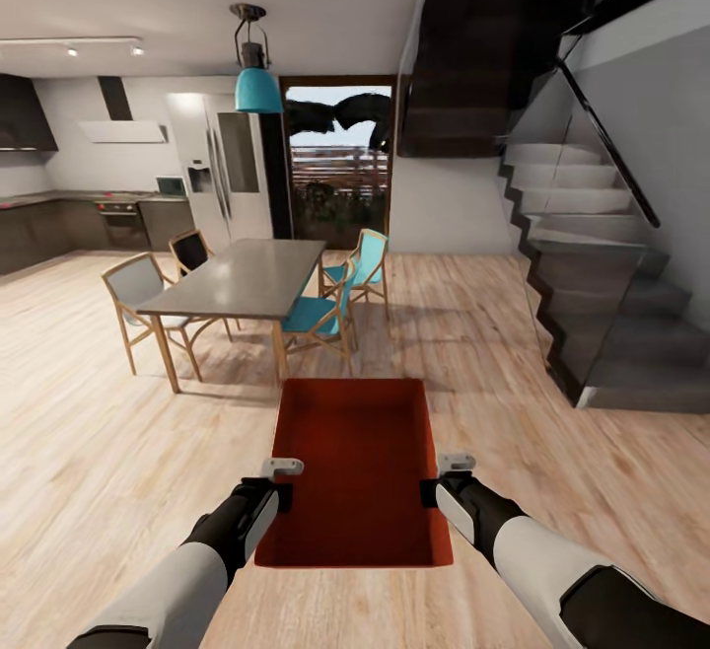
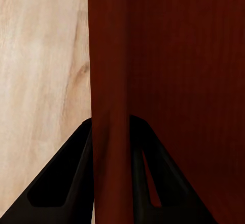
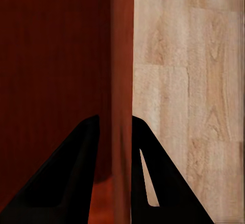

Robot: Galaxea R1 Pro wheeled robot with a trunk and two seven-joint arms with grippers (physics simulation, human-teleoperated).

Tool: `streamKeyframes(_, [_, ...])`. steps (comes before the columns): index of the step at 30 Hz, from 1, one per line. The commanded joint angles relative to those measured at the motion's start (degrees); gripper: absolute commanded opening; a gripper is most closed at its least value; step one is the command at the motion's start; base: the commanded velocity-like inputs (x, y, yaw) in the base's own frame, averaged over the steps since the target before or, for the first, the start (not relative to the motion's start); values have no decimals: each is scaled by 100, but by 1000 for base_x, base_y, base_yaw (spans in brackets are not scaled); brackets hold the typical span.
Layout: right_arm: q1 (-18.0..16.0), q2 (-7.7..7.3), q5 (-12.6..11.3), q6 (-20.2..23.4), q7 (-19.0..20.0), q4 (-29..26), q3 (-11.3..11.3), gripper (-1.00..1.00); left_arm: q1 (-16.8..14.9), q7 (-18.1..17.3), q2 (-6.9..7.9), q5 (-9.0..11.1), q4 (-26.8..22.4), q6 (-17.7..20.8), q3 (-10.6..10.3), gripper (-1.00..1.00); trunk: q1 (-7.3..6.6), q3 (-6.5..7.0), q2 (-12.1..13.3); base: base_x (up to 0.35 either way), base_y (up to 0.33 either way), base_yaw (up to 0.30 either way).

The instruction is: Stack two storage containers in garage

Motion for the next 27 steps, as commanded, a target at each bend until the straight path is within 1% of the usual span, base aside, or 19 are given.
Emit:
streamKeyframes(1, [-10,-5,-127,6,-34,-96,231,-100,0,44,67,-76,180,302,-70,-100,4,-13,-14,0,0,-288])
streamKeyframes(27, [-10,-7,-127,6,-34,-96,230,-100,0,44,67,-76,180,297,-65,-100,4,-13,-14,0,0,-288])
